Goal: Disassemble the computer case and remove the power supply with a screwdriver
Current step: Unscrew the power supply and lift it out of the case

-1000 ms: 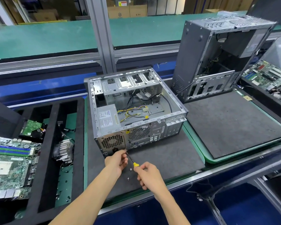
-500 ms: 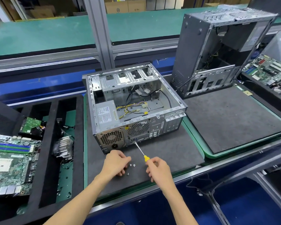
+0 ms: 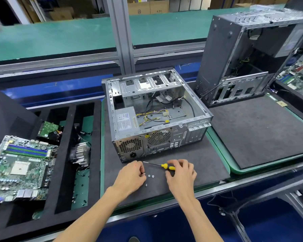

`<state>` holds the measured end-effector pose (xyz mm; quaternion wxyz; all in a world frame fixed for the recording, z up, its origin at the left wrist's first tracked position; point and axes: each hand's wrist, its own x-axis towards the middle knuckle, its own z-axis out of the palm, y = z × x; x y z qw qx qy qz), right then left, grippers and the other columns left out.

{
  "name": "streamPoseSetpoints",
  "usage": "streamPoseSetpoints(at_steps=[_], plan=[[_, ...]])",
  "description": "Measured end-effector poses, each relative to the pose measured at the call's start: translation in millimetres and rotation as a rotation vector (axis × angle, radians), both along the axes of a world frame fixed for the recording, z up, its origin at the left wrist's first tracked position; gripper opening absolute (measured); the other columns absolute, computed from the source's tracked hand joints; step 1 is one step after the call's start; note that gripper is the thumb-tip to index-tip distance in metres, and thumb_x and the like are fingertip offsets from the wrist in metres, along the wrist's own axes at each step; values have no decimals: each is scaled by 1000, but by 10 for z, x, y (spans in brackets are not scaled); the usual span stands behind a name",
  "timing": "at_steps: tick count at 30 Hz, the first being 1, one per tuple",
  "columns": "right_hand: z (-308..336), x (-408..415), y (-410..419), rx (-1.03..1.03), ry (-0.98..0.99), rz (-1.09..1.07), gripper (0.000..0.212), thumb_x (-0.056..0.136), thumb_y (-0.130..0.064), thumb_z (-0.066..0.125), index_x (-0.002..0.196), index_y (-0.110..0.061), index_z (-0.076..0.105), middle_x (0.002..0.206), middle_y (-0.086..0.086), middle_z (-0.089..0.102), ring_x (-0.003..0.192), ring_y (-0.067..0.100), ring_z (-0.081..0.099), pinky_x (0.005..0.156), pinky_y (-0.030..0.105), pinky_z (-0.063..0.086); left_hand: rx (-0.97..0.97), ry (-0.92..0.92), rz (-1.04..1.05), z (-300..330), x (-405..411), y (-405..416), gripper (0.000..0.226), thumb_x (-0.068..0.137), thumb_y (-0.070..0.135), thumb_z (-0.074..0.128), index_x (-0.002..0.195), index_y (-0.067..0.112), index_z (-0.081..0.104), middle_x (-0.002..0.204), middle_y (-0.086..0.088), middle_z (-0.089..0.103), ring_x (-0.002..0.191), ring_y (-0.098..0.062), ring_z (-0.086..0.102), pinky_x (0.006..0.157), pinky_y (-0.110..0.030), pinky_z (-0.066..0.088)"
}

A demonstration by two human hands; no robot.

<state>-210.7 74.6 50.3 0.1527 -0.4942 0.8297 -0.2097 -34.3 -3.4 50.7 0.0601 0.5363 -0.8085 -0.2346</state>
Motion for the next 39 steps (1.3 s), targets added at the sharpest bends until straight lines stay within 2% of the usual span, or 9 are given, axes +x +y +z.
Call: streamPoseSetpoints(at_steps=[6, 9, 12, 15, 19, 26, 30, 34, 39], plan=[[1, 86, 97, -166, -42, -54, 32, 92, -27, 68, 123, -26, 61, 132, -3, 50, 129, 21, 39, 109, 44, 31, -61, 43, -181, -78, 13, -3, 15, 91, 17, 58, 103, 24, 65, 93, 16, 46, 85, -2, 45, 81, -17, 40], [46, 149, 134, -362, -185, -59, 19, 94, -18, 65, 110, -28, 60, 117, -12, 55, 117, 10, 42, 98, 31, 38, -68, 34, -197, -73, -6, -17, 18, 90, 16, 59, 104, 22, 67, 93, 14, 47, 90, -6, 51, 83, -19, 43], [114, 210, 154, -421, -513, -132, 19, 99, -16, 57, 99, -34, 61, 102, -15, 60, 100, 1, 52, 82, 15, 42, -67, 18, -231, -60, -54, -5, 19, 88, 18, 60, 105, 22, 68, 95, 12, 48, 95, -11, 55, 84, -20, 42], [132, 257, 126, -339, -877, -299, 22, 102, -13, 52, 94, -24, 69, 87, -4, 72, 87, 8, 66, 74, 26, 54, -102, 4, -248, -67, -99, 7, 13, 92, 19, 60, 102, 20, 69, 99, 6, 56, 97, -14, 56, 87, -26, 45], [163, 280, 46, -209, -1376, -518, 16, 101, -11, 56, 101, -4, 71, 90, 15, 77, 86, 26, 75, 71, 34, 61, -124, -19, -267, -51, -103, 1, 14, 93, 18, 59, 100, 19, 70, 101, 3, 62, 97, -18, 60, 88, -30, 46], [166, 245, -18, -248, -1600, -588, 23, 104, -11, 50, 108, -1, 69, 102, 16, 76, 97, 27, 74, 78, 35, 60, 68, 320, 38, 146, -124, -16, 18, 84, 14, 73, 77, 30, 73, 77, 18, 69, 72, 4, 63, 71, -5, 41], [147, 250, -42, -184, -1756, -570, 35, 109, -22, 40, 112, -1, 69, 105, 16, 76, 105, 27, 70, 84, 37, 56, 133, 426, -54, 306, -259, 102, 18, 81, 12, 73, 80, 29, 76, 76, 21, 71, 74, 4, 66, 71, -10, 48], [108, 244, -78, -146, -1958, -584, 41, 110, -22, 37, 116, 6, 66, 115, 23, 71, 112, 34, 65, 83, 42, 55, 141, 420, -133, 340, -303, 128, 43, 80, -1, 64, 80, 41, 74, 77, 25, 71, 77, 5, 67, 74, -11, 49], [70, 163, -54, -157, -2001, -600, 39, 110, -20, 34, 113, 6, 64, 104, 23, 74, 104, 34, 68, 81, 42, 56, 65, 395, -11, 253, -223, 65, 14, 82, 11, 70, 85, 22, 77, 79, 16, 72, 76, 1, 64, 72, -9, 47]])
